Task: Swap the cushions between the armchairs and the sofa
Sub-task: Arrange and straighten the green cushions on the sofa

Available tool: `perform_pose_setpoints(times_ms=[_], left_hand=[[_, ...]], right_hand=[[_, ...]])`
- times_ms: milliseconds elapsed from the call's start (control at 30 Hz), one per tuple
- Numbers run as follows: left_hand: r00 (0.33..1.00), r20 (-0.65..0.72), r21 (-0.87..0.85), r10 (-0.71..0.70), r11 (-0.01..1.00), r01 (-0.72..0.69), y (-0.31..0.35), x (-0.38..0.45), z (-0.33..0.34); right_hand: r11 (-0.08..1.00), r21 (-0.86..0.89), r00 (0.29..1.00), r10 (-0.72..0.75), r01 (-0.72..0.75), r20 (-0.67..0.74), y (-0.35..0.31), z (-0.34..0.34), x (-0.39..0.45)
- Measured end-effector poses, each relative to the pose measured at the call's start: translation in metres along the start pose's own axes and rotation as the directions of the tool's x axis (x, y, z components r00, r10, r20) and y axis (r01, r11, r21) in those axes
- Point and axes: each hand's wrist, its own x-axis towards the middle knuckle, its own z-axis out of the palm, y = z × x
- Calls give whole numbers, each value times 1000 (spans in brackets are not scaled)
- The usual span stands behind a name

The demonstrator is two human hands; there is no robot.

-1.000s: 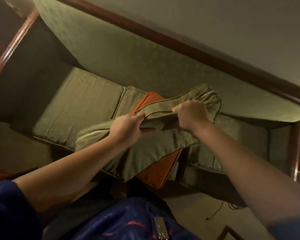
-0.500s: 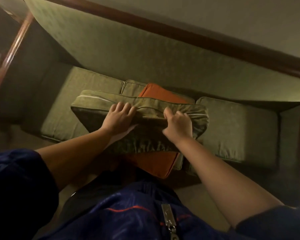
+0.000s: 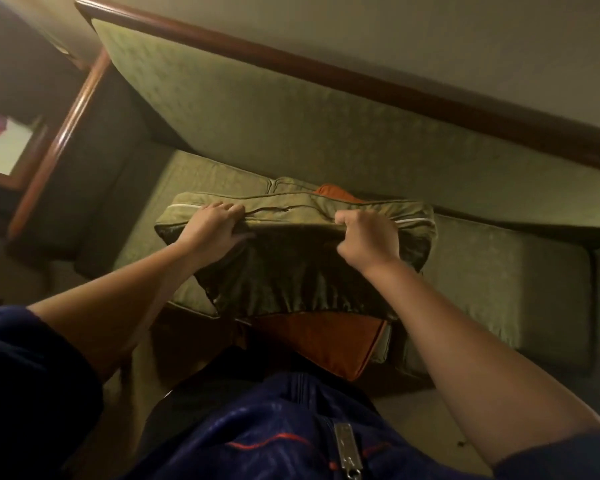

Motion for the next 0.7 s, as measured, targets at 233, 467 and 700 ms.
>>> perform_pose_setpoints(times_ms=[233, 467, 700], left_hand=[[990, -138, -25, 6, 1000, -10, -91, 10, -64], [983, -184, -29, 0, 1000, -5, -224, 81, -105], [996, -47, -111, -78, 991, 73, -355, 154, -83]], right_hand=[[998, 30, 995, -45, 48, -94, -87, -13, 70], [959, 205, 970, 219, -195, -103, -179, 48, 179], [927, 189, 932, 346, -323, -107, -252, 150, 273]])
